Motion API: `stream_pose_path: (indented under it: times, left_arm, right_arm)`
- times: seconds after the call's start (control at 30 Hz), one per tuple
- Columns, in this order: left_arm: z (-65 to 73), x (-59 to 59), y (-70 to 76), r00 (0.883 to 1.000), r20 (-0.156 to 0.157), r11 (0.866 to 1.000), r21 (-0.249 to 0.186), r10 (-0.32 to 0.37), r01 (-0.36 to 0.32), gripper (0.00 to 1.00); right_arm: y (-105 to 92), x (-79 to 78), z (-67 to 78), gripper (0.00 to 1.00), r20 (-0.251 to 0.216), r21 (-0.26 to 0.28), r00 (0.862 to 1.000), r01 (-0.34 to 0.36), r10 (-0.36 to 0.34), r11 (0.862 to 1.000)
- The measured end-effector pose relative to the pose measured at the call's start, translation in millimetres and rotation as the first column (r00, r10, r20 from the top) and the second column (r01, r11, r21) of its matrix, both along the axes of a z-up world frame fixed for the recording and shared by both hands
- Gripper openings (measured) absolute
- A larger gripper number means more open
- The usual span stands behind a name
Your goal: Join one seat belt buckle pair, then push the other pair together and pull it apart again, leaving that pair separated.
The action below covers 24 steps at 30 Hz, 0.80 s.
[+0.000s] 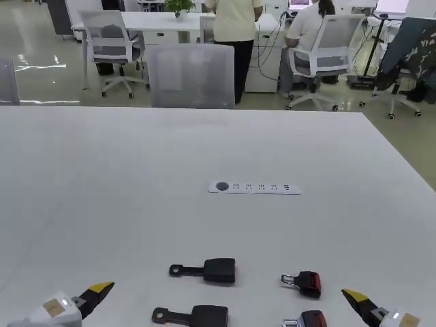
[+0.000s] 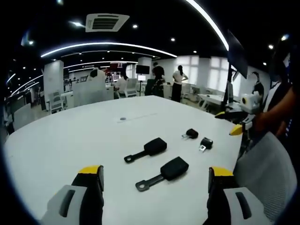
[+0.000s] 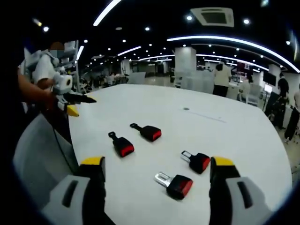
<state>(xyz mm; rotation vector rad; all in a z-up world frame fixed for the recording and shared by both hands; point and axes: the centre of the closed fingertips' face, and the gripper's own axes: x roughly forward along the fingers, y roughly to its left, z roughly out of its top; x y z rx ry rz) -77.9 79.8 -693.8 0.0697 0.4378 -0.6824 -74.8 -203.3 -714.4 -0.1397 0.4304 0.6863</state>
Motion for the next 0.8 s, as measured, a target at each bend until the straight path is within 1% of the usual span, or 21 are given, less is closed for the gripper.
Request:
stream_pose_path:
  times: [0.43,0.63,0.8]
  left_arm:
    - [-1.5,-0.8,-2.8,1.000,-0.001,1.000,0.002,-0.010,0.010,0.96]
    - [-3.8,-0.2,-5.2,1.000,-0.005,1.000,0.005,-0.020,0.020,0.96]
    - [-5.3,0.7,-9.6,0.999,-0.010,0.999,0.011,-0.035,0.035,0.96]
  right_arm:
    - [-0.2,-1.6,-2.2,0.94,-0.005,-0.005,1.000,-0.012,0.012,1.000]
    - [-1.6,-1.5,-4.1,0.94,-0.012,-0.011,1.000,-0.020,0.020,1.000]
    - [-3.1,-2.1,-8.8,0.94,-0.028,-0.017,0.999,-0.034,0.033,0.999]
